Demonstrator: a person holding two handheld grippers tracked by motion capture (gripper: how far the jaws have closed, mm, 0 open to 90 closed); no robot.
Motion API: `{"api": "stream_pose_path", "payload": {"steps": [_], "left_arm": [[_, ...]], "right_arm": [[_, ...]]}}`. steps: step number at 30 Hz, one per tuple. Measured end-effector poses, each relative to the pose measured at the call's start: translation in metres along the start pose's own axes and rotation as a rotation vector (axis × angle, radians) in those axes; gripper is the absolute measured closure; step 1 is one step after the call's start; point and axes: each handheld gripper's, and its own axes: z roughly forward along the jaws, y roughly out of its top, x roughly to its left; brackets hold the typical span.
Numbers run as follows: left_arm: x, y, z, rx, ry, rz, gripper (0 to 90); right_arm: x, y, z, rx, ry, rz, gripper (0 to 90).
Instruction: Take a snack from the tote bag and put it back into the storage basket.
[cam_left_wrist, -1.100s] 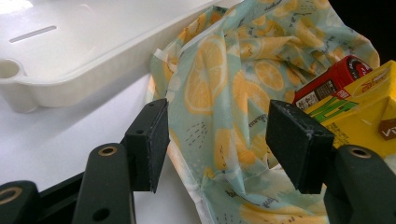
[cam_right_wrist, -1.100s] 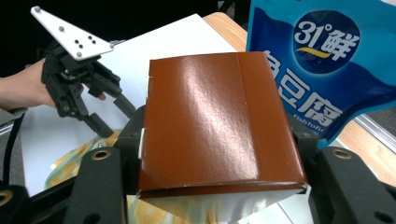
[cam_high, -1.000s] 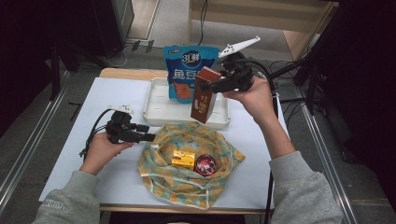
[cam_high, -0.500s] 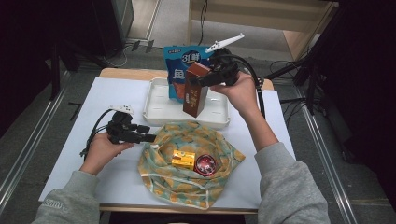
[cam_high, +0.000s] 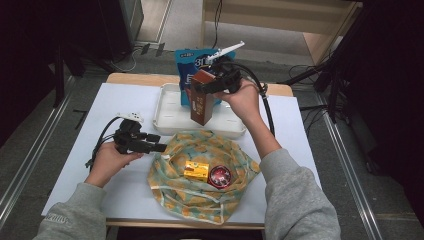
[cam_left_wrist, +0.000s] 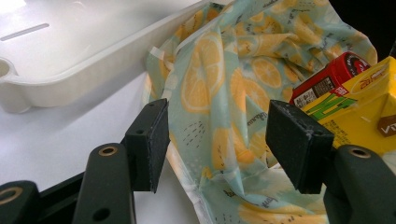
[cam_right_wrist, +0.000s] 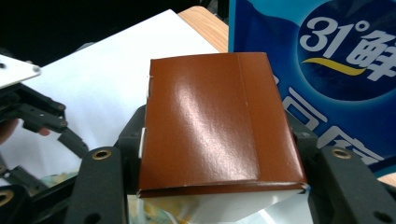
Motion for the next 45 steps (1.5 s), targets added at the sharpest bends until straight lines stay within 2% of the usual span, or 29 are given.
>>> {"api": "stream_pose_path", "payload": {"steps": [12, 20, 24, 31, 45], "left_arm": [[0.0, 0.0, 0.001, 0.006, -0.003, 0.004, 40.3], [0.001, 0.0, -0.001, 0.0, -0.008, -0.005, 40.3], [0.001, 0.0, 0.0, 0.005, -0.008, -0.003, 40.3], [0.001, 0.0, -0.002, -0.005, -0.009, -0.008, 40.3], [0.001, 0.0, -0.002, 0.001, -0.005, -0.007, 40.2]], "right_arm": [[-0.004, -0.006, 0.033, 0.027, -0.007, 0.02, 43.0], [-0.002, -0.01, 0.046, 0.013, -0.001, 0.039, 42.9], [-0.001, -0.015, 0.051, 0.017, -0.002, 0.028, 42.9], [-0.004, -0.024, 0.048, -0.021, 0.016, 0.025, 42.9], [-0.004, -0.039, 0.035, -0.034, 0.023, 0.007, 43.2]]}}
